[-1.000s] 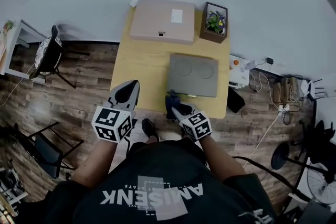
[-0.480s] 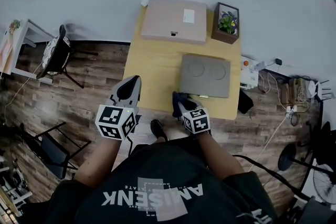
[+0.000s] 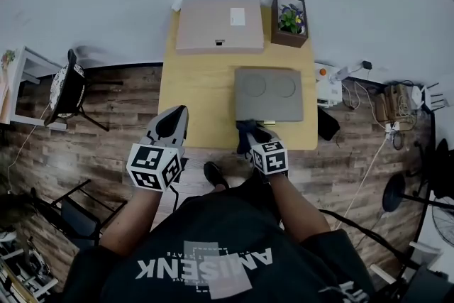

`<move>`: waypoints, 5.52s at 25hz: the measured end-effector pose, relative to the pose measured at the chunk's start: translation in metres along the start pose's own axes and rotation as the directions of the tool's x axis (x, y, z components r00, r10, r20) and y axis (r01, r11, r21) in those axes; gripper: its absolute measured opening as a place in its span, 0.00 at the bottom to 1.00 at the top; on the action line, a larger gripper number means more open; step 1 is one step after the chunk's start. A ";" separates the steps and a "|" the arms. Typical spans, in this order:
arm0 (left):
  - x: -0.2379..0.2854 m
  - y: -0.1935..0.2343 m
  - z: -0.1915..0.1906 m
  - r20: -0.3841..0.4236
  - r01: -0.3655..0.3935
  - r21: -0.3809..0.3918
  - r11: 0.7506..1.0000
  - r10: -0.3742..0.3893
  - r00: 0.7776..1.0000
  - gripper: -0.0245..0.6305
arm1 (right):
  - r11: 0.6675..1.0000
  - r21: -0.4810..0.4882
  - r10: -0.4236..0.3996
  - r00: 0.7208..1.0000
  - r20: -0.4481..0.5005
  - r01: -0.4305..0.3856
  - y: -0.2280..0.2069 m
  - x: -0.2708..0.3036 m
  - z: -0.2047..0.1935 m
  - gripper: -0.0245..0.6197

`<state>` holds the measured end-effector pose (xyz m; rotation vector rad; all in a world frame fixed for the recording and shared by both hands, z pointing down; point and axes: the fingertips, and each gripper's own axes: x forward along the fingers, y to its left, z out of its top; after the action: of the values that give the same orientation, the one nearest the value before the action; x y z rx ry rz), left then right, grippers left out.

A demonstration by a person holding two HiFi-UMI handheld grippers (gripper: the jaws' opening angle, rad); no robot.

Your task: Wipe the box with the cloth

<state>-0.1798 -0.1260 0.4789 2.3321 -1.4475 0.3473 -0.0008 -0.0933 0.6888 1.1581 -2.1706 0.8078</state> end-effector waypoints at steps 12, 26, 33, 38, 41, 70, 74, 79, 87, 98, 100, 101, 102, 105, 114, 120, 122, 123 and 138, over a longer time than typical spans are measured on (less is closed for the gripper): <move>0.008 -0.033 0.001 -0.017 -0.031 -0.008 0.999 0.031 0.999 0.04 | 0.998 0.055 -0.028 0.999 0.028 0.027 -0.035 -0.031 -0.008 0.15; 0.009 -0.073 0.003 -0.008 -0.119 -0.045 0.992 0.119 0.993 0.04 | 0.999 0.007 0.044 0.999 -0.006 -0.044 -0.081 -0.059 -0.018 0.15; 0.010 -0.085 -0.005 -0.027 -0.160 -0.057 0.985 0.159 0.987 0.04 | 0.999 0.051 0.010 1.000 -0.004 -0.010 -0.125 -0.073 -0.024 0.15; 0.009 -0.095 -0.006 -0.034 -0.169 -0.054 0.984 0.167 0.985 0.04 | 0.998 0.068 -0.008 1.000 0.002 0.008 -0.149 -0.084 -0.029 0.15; 0.009 -0.098 -0.007 -0.046 -0.171 -0.045 0.984 0.169 0.985 0.04 | 0.997 0.071 -0.020 1.000 -0.001 0.020 -0.158 -0.089 -0.031 0.15; -0.033 0.028 -0.001 0.006 -0.043 -0.053 0.998 0.043 0.999 0.04 | 0.999 -0.049 -0.003 0.997 0.074 0.006 0.009 -0.047 0.077 0.15; -0.045 0.048 -0.005 0.005 -0.046 -0.060 0.997 0.047 0.999 0.04 | 0.997 -0.066 -0.030 0.999 0.042 0.033 0.022 -0.014 0.078 0.15; -0.056 0.066 -0.009 0.001 -0.091 -0.084 0.992 0.091 0.996 0.04 | 0.996 -0.082 -0.032 0.999 -0.015 0.031 0.029 0.016 0.076 0.15; -0.048 0.054 -0.001 0.011 -0.112 -0.117 0.987 0.114 0.993 0.04 | 0.993 -0.116 -0.016 0.998 -0.058 0.009 0.019 0.021 0.078 0.15; -0.016 0.025 0.010 0.009 -0.110 -0.111 0.988 0.111 0.994 0.04 | 0.997 -0.059 -0.051 0.996 -0.067 0.047 -0.032 -0.004 0.070 0.15; -0.011 0.019 0.012 0.009 -0.104 -0.106 0.989 0.105 0.994 0.04 | 0.997 -0.047 -0.067 0.996 -0.063 0.064 -0.044 -0.011 0.068 0.15; -0.009 0.016 0.012 0.008 -0.100 -0.103 0.990 0.101 0.995 0.04 | 0.997 -0.040 -0.074 0.995 -0.059 0.072 -0.049 -0.015 0.066 0.15; -0.006 0.013 0.012 0.006 -0.095 -0.099 0.991 0.096 0.995 0.04 | 0.996 -0.033 -0.081 0.995 -0.055 0.079 -0.055 -0.019 0.064 0.15; 0.002 0.003 0.014 0.006 -0.075 -0.090 0.993 0.076 0.997 0.04 | 0.994 -0.017 -0.108 0.993 -0.041 0.108 -0.074 -0.030 0.059 0.15; 0.017 -0.012 0.017 -0.004 -0.040 -0.064 0.997 0.040 0.999 0.04 | 0.972 0.078 -0.223 0.975 -0.011 0.223 -0.131 -0.066 0.044 0.15; 0.023 -0.013 0.027 0.012 -0.028 -0.057 0.998 0.029 1.000 0.04 | 0.957 0.086 -0.276 0.961 -0.024 0.277 -0.157 -0.081 0.039 0.15; 0.023 -0.012 0.029 0.016 -0.030 -0.058 0.998 0.031 0.999 0.04 | 0.954 0.110 -0.278 0.960 -0.034 0.280 -0.163 -0.084 0.039 0.15; 0.023 -0.011 0.029 0.017 -0.031 -0.060 0.998 0.032 0.999 0.04 | 0.952 0.119 -0.281 0.959 -0.040 0.284 -0.166 -0.085 0.038 0.15; 0.001 0.012 0.024 0.036 -0.099 -0.099 0.990 0.103 0.994 0.04 | 0.995 -0.007 -0.094 0.992 0.083 0.095 -0.095 -0.069 0.129 0.15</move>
<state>-0.1901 -0.1425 0.4599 2.2070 -1.5705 0.2516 0.0901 -0.1926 0.5778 1.2995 -2.1651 0.7180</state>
